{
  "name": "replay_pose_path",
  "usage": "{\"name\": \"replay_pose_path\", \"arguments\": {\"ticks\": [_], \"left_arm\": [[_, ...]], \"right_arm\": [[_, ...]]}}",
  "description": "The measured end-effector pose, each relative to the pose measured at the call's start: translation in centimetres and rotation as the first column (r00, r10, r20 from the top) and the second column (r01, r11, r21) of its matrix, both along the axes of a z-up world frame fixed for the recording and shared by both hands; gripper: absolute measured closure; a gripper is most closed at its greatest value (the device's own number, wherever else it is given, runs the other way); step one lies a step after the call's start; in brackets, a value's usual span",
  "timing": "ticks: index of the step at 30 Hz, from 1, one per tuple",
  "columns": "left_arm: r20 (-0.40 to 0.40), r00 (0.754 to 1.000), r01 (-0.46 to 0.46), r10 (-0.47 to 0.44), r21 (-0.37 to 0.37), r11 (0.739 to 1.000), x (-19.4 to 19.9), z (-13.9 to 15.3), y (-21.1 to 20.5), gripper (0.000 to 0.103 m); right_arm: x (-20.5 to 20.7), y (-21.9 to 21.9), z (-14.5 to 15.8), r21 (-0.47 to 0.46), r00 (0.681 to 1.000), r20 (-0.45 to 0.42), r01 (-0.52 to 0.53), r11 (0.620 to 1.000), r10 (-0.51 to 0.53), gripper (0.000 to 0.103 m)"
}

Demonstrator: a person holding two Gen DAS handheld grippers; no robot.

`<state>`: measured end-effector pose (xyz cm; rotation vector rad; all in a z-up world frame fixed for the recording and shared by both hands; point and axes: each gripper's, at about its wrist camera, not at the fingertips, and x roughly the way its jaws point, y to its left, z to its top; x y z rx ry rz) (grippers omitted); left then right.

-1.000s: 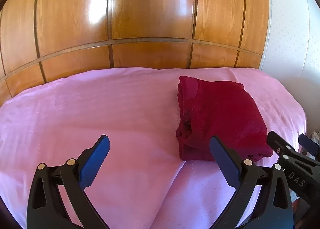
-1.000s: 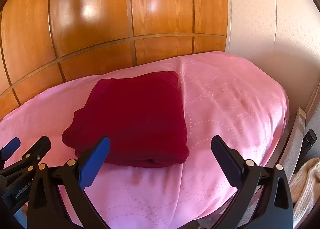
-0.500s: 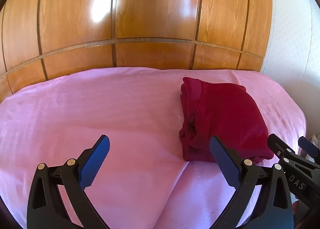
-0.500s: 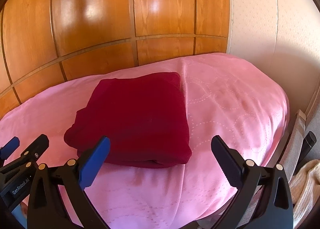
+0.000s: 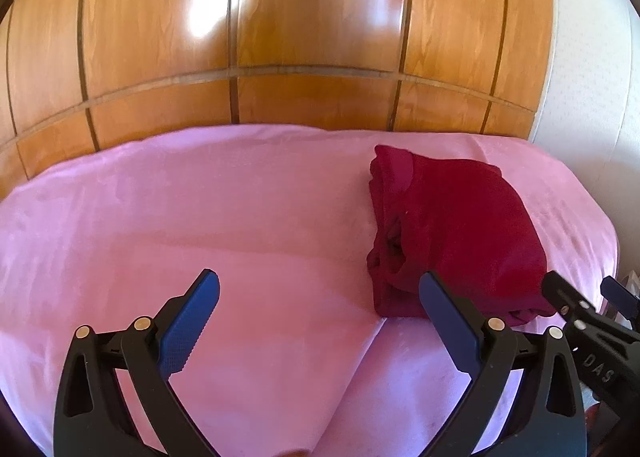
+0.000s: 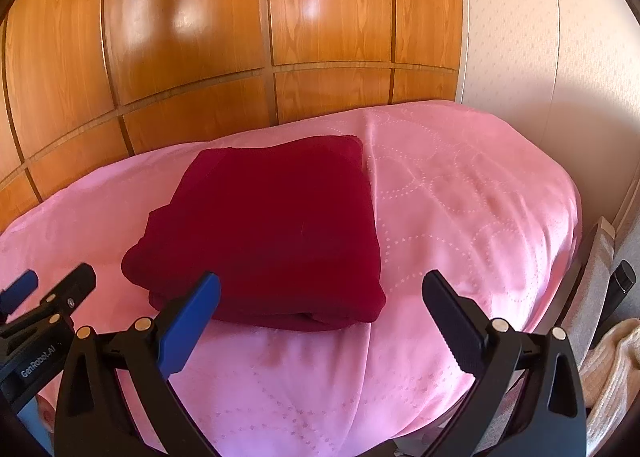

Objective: Fold small clothes

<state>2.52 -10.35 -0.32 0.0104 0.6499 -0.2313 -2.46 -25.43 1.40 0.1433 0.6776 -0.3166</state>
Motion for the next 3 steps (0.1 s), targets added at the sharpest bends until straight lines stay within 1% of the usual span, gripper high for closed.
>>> {"name": "replay_pose_path", "arguments": {"ticks": [3], "left_arm": [[-0.010,1.000,-0.017,0.017,0.006,1.000,0.25,-0.47,0.13,0.004]], "right_arm": [[0.28,-0.79,-0.11,-0.006,1.000,-0.003,0.005,1.000,-0.005,0.002]]}}
